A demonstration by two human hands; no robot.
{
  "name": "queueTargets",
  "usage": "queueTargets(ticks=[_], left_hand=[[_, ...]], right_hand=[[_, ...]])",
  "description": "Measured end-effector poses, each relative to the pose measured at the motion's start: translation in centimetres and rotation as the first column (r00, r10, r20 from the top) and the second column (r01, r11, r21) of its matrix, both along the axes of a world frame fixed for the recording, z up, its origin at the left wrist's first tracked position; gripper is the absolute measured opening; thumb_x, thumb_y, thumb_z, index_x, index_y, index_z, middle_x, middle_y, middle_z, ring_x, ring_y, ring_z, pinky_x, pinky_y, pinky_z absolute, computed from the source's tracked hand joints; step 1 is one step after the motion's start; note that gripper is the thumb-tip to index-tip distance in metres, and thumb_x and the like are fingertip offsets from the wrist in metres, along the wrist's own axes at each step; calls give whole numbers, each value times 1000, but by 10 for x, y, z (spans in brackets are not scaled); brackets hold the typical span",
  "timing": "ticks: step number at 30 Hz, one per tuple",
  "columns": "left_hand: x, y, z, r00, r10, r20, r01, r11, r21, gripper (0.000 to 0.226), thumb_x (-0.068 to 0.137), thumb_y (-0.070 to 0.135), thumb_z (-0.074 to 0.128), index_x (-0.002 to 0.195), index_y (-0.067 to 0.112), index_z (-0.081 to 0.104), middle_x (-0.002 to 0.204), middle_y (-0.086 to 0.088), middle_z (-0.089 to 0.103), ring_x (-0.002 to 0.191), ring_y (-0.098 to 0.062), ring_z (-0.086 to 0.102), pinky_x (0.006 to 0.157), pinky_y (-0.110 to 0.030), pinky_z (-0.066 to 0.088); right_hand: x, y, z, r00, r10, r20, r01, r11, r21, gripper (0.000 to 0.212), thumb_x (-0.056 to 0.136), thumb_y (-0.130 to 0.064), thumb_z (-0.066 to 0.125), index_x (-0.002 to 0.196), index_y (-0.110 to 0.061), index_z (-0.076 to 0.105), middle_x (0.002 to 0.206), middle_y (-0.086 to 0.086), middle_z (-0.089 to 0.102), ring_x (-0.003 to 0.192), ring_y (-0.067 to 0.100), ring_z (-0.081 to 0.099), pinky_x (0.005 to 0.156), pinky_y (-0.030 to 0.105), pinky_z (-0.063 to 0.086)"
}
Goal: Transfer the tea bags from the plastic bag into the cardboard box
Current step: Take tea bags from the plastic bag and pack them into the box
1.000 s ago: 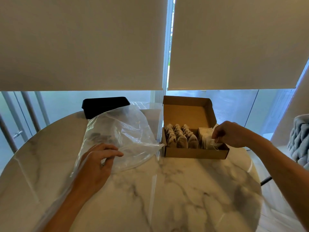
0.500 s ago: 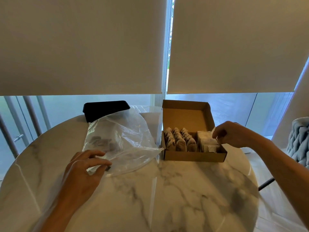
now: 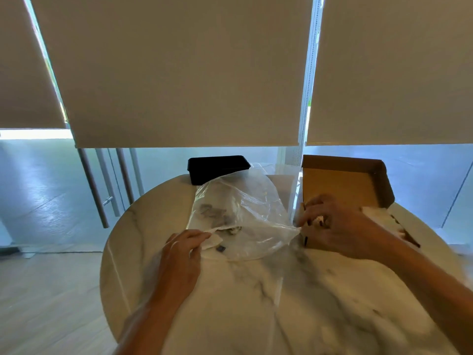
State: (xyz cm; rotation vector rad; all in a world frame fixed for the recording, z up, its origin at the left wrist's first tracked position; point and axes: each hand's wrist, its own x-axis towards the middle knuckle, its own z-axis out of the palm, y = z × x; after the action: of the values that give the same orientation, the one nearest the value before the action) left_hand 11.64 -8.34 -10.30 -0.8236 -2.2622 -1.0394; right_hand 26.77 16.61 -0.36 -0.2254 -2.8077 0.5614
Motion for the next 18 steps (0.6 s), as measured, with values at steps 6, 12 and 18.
queueTargets(ticks=[6,12,18], left_hand=[[-1,-1,0,1000,-12,24,12,1000,3,49,73,-9,61,114,18,69,113,5,67,102,-17,60,92,-21,42],[1,0,-1,998,-45,45,43,999,31,61,70,-18,56,113,24,69,110,30,56,103,-3,58,93,-17,42],[-1,1,-5,998,-35,59,30,997,75,63,68,-20,53,108,25,71,105,39,54,101,3,57,93,-4,37]], right_hand=[[-47,-21,-15,995,28,-99,-46,982,-181,6,87,-40,62,88,-46,63,129,-15,44,119,9,42,105,37,37],[-122,-8,12,987,-108,-116,40,880,-474,9,89,-34,63,86,-26,65,100,-6,66,100,18,59,79,27,42],[-208,17,-1,939,-337,64,337,872,-356,71,86,-46,63,141,-12,35,146,16,37,129,36,40,100,43,41]])
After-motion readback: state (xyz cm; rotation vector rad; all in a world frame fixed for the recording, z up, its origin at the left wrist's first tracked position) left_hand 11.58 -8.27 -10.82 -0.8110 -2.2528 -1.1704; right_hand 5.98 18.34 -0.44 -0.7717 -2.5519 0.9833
